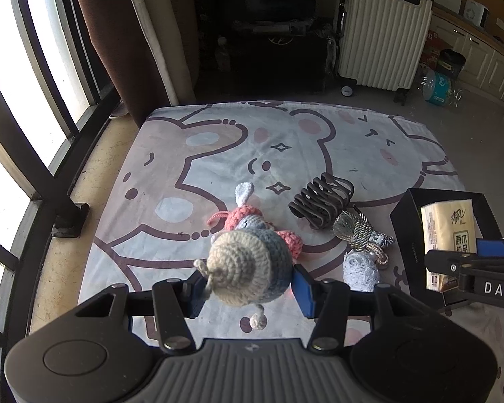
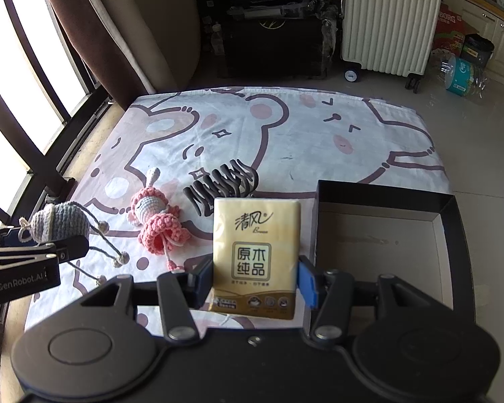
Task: Organize objects
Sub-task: 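Carry the tissue pack and mouse toy over the black box with both grippers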
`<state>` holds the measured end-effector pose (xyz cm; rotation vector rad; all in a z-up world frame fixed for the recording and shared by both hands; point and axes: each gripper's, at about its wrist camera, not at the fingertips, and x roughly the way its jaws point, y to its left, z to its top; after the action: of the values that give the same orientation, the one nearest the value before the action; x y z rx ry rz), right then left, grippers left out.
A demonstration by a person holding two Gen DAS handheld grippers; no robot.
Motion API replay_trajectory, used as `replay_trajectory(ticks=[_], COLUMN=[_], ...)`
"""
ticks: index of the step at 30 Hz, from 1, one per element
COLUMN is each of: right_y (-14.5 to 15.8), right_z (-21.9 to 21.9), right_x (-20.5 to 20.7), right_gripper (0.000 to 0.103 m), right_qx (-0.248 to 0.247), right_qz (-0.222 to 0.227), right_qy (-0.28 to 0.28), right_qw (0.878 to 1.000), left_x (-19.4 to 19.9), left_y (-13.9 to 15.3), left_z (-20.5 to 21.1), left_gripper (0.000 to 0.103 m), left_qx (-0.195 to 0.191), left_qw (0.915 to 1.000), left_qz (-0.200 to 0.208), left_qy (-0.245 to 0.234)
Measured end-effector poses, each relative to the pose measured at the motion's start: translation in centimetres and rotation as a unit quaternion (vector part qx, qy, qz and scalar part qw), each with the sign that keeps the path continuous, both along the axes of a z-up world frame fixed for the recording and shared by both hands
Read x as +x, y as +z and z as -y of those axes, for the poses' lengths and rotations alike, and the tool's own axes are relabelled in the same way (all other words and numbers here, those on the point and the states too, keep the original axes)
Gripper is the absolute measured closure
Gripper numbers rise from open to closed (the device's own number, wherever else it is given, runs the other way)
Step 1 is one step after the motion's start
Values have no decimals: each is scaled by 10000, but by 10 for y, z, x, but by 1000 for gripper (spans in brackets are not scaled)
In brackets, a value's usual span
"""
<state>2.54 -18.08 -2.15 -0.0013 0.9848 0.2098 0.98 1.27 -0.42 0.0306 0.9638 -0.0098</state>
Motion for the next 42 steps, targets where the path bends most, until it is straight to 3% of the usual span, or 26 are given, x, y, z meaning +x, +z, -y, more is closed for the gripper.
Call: replay_trajectory(ticks=[13,28,42], right_y=[15,41,5], right_z=[21,97,156], right_x=[4,22,32], right_gripper=[50,50,50], right_qx=[41,-307,-191], right_qz=[151,308,29], right_qy=[15,-396,-1141], right_qw=[9999,9983,9933], left_x=[15,38,35], left_y=[15,40,37], left_z=[40,118,190], left_gripper=[50,50,50], left_qx=[-49,-317,-799], left_qw=[9993,9949,9811], left_qz=[36,190,348], left_qy=[-365,-936,-1725])
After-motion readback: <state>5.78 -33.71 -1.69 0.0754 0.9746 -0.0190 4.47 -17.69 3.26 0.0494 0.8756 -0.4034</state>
